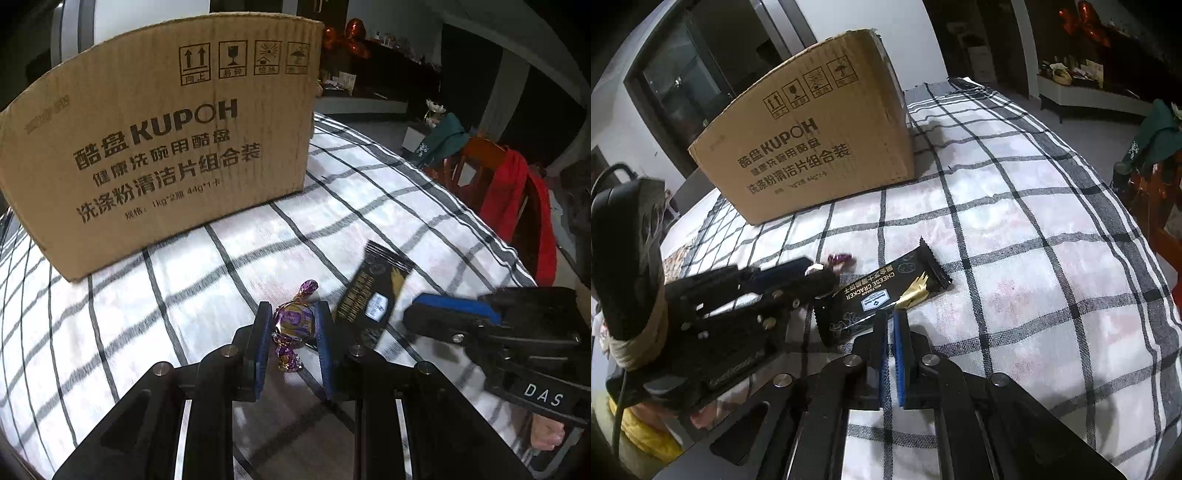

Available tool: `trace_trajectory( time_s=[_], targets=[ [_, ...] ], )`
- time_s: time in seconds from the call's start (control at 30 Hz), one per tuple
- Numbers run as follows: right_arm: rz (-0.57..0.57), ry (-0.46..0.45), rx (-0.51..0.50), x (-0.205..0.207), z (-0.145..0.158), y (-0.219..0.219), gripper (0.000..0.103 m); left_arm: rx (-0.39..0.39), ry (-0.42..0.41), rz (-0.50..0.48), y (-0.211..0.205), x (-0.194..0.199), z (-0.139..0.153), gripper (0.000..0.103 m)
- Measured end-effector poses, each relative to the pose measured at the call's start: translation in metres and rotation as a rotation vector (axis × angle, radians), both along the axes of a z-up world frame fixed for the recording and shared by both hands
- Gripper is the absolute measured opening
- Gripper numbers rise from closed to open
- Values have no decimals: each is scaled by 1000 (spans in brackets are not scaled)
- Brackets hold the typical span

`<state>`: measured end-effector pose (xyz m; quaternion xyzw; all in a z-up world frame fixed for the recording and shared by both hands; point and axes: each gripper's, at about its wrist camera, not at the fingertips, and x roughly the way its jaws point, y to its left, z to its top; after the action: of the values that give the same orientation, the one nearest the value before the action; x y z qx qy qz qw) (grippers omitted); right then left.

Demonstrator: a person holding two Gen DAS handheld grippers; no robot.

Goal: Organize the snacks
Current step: 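Grasp the purple-wrapped candy with the left tool while the right tool grasps the dark chocolate bar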

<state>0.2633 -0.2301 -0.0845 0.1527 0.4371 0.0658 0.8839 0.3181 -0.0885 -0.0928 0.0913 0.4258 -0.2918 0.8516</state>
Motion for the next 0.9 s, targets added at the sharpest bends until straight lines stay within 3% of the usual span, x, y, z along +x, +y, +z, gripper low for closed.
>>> trace_trajectory(
  time_s=[0.03,0.07,0.3,0.6,0.73,0.9],
  targets=[
    [-10,-5,11,-1,1,-1,40,2,-2,-5,0,-3,0,24],
    [-25,-17,24,-2,2,-3,45,2,-2,-9,0,-7,0,24],
    [-63,-12,28,16,6,6,45,-36,21,0,6,-9,1,24],
    [-193,55,-131,34,7,24,45,-82,-9,121,33,2,10,24],
    [-232,90,-140,34,3,28,52,-101,-4,169,45,11,12,24],
    [-277,115,-142,39,1,34,53,-93,-23,175,50,15,14,24]
  ],
)
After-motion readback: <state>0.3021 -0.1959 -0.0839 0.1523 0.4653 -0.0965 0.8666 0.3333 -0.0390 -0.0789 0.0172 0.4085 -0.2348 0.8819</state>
